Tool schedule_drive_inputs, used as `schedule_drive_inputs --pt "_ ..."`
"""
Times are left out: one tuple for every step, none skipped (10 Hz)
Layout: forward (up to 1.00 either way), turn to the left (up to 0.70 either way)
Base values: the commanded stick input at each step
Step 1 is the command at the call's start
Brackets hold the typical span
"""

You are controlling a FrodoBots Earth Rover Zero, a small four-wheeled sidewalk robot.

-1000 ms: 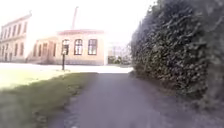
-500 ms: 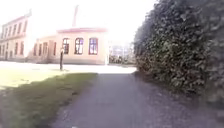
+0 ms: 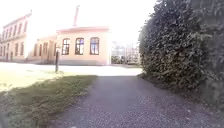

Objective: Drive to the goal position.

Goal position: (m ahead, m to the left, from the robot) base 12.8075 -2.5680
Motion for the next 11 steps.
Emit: schedule_drive_inputs --pt "0.0 0.0" --pt "0.0 0.0" --pt "0.16 0.0" --pt "0.5 0.0" --pt "0.84 0.0" --pt "0.85 0.0" --pt "0.85 0.0" --pt "0.85 0.0" --pt "0.85 0.0" --pt "0.85 0.0" --pt "0.85 0.0"
